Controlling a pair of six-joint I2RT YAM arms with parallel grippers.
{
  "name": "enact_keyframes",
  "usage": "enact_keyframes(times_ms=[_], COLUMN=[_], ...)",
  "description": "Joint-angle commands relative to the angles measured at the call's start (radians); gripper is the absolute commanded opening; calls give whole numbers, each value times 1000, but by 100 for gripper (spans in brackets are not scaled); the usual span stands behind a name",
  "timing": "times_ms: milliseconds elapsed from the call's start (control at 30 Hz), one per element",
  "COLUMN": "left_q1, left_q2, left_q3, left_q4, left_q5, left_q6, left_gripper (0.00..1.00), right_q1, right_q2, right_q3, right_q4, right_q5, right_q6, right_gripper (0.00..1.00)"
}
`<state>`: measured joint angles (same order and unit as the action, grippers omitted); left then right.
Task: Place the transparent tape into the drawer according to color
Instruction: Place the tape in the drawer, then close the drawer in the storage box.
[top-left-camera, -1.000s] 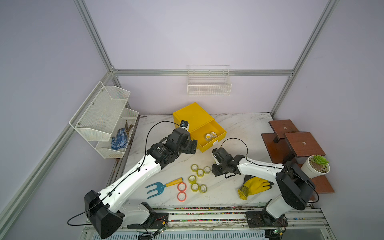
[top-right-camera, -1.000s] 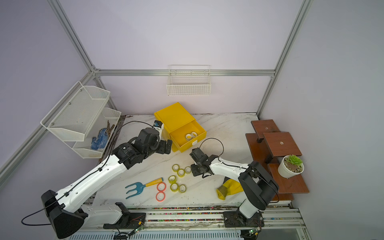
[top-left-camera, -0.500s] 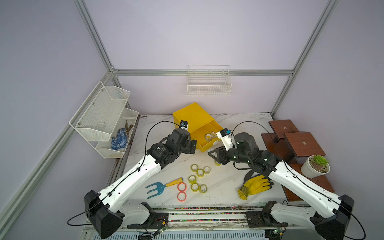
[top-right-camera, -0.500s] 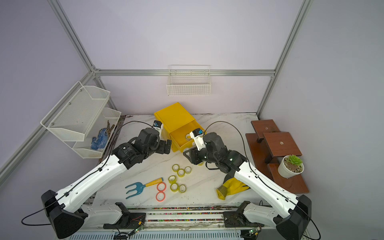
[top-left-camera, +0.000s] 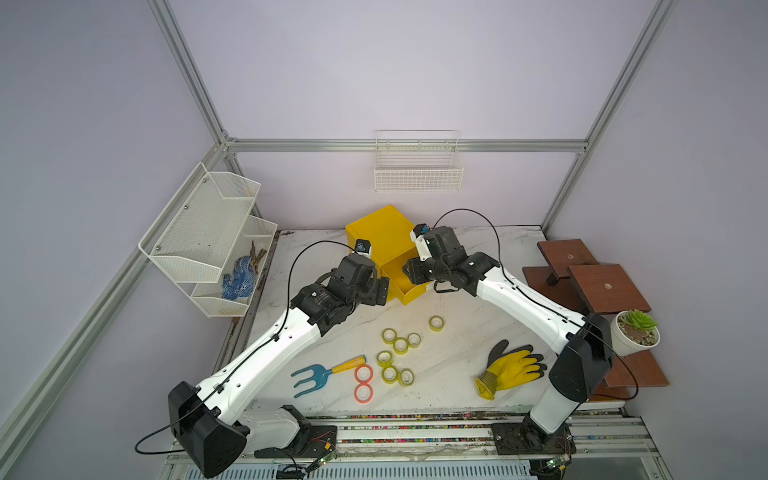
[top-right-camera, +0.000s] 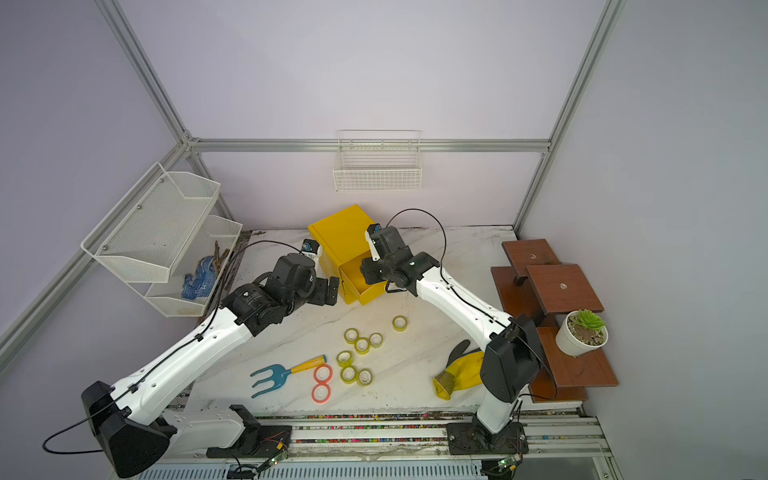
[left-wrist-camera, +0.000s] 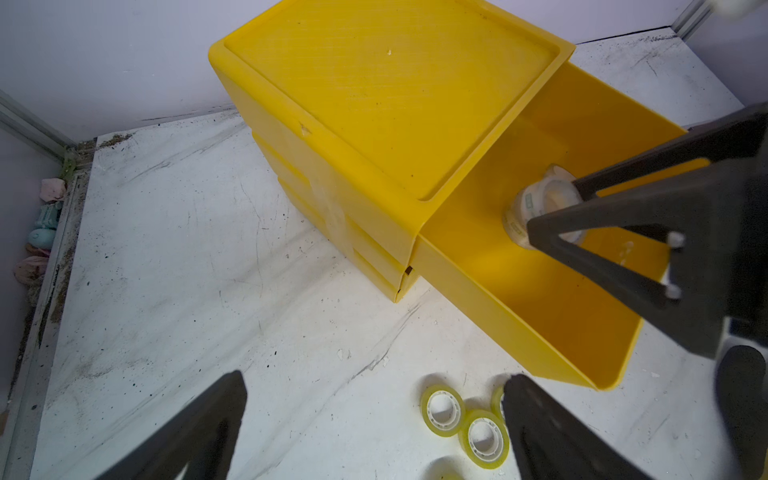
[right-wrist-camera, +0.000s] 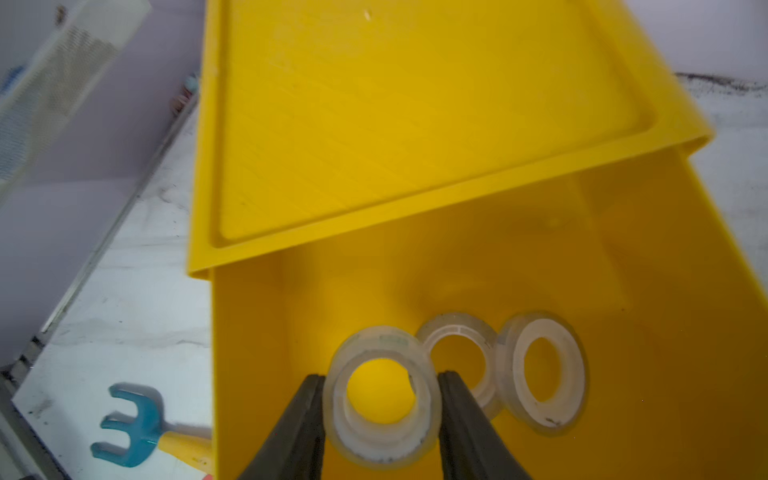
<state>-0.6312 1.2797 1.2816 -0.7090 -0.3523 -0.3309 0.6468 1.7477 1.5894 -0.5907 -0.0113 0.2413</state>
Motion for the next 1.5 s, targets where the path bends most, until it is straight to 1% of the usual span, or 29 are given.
enact_keyframes(times_ms=[0, 33, 100, 133, 167, 200, 300, 367, 433, 500, 533, 600, 700, 800, 900, 1033, 1267, 1467], left_q1=[27, 38, 63, 78, 92, 108, 150, 170, 175, 181, 187, 195, 212, 226, 235, 243, 249, 251], left_q2=[14, 24, 46, 58, 69, 81, 123, 174, 207, 235, 251, 280, 315, 333, 343, 359, 366, 374], left_q3=[56, 66, 90, 103, 114, 125, 160, 190, 220, 240, 250, 265, 284, 287, 279, 275, 255, 248], left_q4=[5, -2, -13, -14, -12, -10, -3, 4, 16, 25, 22, 23, 20, 32, 50, 53, 57, 56], left_q5=[32, 37, 54, 71, 84, 102, 132, 147, 145, 132, 125, 108, 93, 94, 105, 114, 127, 132], left_q6=[-20, -33, -61, -73, -83, -94, -121, -132, -129, -128, -128, -128, -129, -130, -127, -126, -121, -115], left_gripper=[100, 100, 100, 100, 100, 100, 100, 100, 100, 100, 100, 100, 100, 100, 100, 100, 100, 100], right_q1=[-1, -1, -1, -1, -1, -1, -1, -1, 0, -1, -1, -2, -4, -4, -5, -4, -5, -8], right_q2=[-19, -17, -15, -16, -19, -23, -49, -81, -134, -199, -267, -351, -433, -471, -450, -380, -277, -146], right_q3=[50, 50, 55, 57, 55, 56, 48, 25, -25, -101, -166, -263, -353, -432, -477, -469, -404, -325], right_q4=[-15, -15, -14, -14, -10, -5, 5, 15, 34, 68, 103, 150, 148, 157, 195, 265, 404, 483], right_q5=[38, 41, 46, 48, 49, 47, 40, 45, 67, 102, 114, 127, 142, 134, 94, 52, 35, 48], right_q6=[-26, -26, -27, -24, -22, -21, -13, -5, 16, 45, 52, 68, 82, 103, 115, 124, 116, 109], right_gripper=[42, 47, 60, 64, 65, 70, 71, 71, 68, 56, 52, 46, 42, 41, 41, 40, 40, 40])
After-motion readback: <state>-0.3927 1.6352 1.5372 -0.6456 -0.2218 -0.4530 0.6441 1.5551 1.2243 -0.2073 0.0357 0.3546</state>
